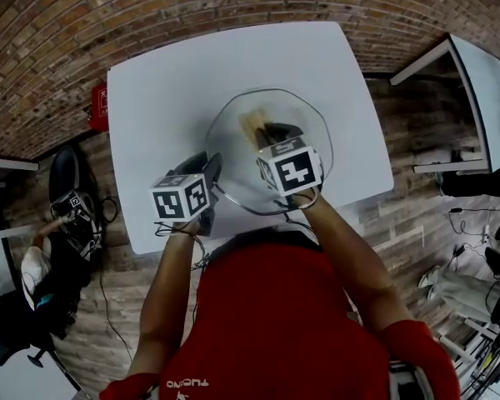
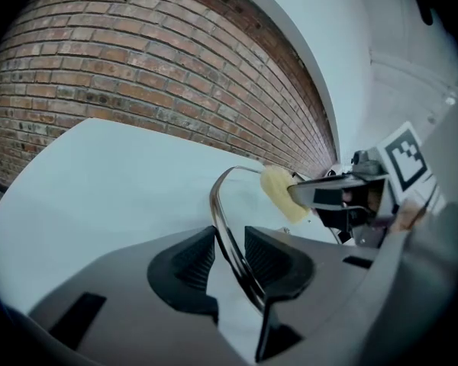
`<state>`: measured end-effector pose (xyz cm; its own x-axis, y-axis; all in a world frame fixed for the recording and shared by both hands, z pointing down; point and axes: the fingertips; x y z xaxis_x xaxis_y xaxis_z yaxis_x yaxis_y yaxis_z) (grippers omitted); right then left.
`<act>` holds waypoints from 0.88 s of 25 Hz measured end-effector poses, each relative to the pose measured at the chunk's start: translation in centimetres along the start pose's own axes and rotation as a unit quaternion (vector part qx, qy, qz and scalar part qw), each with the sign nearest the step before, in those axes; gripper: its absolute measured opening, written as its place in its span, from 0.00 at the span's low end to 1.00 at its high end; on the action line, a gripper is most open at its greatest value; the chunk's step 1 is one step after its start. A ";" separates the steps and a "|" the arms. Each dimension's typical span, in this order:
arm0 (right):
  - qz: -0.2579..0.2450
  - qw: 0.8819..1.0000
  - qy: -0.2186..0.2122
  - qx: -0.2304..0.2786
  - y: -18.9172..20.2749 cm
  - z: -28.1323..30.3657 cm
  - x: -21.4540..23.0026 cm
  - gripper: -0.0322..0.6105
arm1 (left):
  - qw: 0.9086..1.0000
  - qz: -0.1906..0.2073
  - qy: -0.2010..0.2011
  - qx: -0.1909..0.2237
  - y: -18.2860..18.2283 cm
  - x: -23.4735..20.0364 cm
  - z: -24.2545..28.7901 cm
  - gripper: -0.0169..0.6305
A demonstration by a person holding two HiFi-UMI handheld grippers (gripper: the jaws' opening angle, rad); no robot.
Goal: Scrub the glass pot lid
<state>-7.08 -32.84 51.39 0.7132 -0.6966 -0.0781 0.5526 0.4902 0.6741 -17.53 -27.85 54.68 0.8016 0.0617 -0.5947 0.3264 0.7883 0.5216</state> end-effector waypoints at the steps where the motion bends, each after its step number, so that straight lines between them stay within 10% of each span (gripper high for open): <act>1: -0.007 1.000 -0.018 0.004 -0.4 0.1 -1.9 0.13 | 1.000 -0.001 0.000 0.001 0.0 0.0 0.0 0.23; 11: -0.029 0.996 -0.080 -0.018 0.8 1.8 -7.4 0.13 | 1.000 -0.005 -0.008 0.008 0.1 0.4 -0.2 0.23; 22: -0.025 0.996 0.028 -0.078 6.8 -1.7 3.5 0.13 | 1.000 -0.005 -0.011 0.008 0.0 0.1 -0.2 0.23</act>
<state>-0.03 -31.05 54.43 0.7040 -0.6937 -0.1522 0.6449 0.5347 0.5461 -17.59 -27.75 54.50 0.8093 0.0407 -0.5860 0.3415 0.7791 0.5257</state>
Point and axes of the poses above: the fingertips, and each gripper's own axes: z forward along the fingers, x to its right, y out of its underside, and after that the axes turned 13 degrees about -z, right-handed
